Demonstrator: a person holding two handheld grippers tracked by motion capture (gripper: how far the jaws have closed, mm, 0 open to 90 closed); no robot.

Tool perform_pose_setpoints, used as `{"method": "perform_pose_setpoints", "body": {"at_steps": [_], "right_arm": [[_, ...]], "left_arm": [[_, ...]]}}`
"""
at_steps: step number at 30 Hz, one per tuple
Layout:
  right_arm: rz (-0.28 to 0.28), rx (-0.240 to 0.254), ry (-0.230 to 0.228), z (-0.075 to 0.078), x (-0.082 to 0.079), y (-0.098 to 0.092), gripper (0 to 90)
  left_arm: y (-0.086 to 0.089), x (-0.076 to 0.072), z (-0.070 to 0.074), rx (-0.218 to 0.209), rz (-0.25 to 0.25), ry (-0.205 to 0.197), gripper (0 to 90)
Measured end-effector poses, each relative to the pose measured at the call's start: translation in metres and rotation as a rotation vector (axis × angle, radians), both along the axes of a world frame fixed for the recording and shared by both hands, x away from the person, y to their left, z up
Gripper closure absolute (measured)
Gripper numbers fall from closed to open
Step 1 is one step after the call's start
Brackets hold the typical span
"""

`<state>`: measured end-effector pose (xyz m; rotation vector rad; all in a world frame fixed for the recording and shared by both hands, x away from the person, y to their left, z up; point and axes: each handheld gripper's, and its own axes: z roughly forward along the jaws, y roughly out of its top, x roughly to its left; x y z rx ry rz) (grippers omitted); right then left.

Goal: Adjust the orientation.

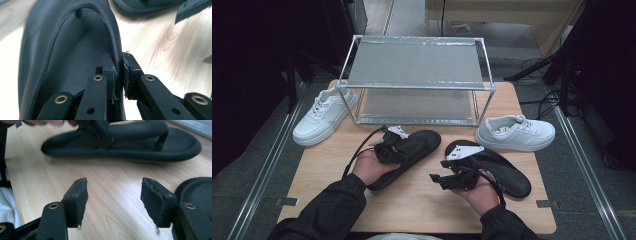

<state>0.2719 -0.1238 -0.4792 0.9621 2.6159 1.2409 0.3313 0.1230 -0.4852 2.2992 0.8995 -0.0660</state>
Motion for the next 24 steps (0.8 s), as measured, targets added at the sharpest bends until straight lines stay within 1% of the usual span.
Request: {"method": "perform_pose_setpoints", "body": {"at_steps": [3,6,9,10,11,14,19,21,24], "right_arm": [[-0.018,0.005,-0.015,0.000,-0.001,0.000,40.2],[-0.017,0.000,-0.019,-0.002,-0.001,0.000,40.2],[-0.012,-0.011,-0.022,-0.003,-0.002,0.002,40.2],[-0.014,-0.013,-0.018,-0.003,-0.002,0.002,40.2],[-0.012,-0.015,-0.019,-0.004,-0.002,0.003,40.2],[-0.010,-0.015,-0.017,-0.005,-0.002,0.003,40.1],[-0.008,-0.019,-0.013,-0.005,-0.001,0.004,40.1],[-0.003,-0.018,-0.015,-0.005,-0.002,0.004,40.1],[-0.006,-0.019,-0.013,-0.005,-0.002,0.004,40.1]], "left_arm": [[-0.004,0.000,-0.005,0.010,-0.013,0.005,81.7],[-0.005,0.000,-0.008,-0.001,-0.028,0.007,81.0],[-0.005,0.000,-0.011,-0.006,-0.038,0.006,78.2],[-0.005,0.000,-0.012,0.000,-0.046,0.008,77.3],[-0.005,0.000,-0.013,0.007,-0.055,-0.001,76.1],[-0.005,0.000,-0.014,0.012,-0.053,-0.002,71.5],[0.004,0.002,-0.010,0.009,-0.043,0.008,61.2],[0.009,0.000,-0.006,0.009,-0.041,-0.001,58.3],[0.020,-0.003,0.004,-0.004,-0.037,-0.025,54.0]]}}
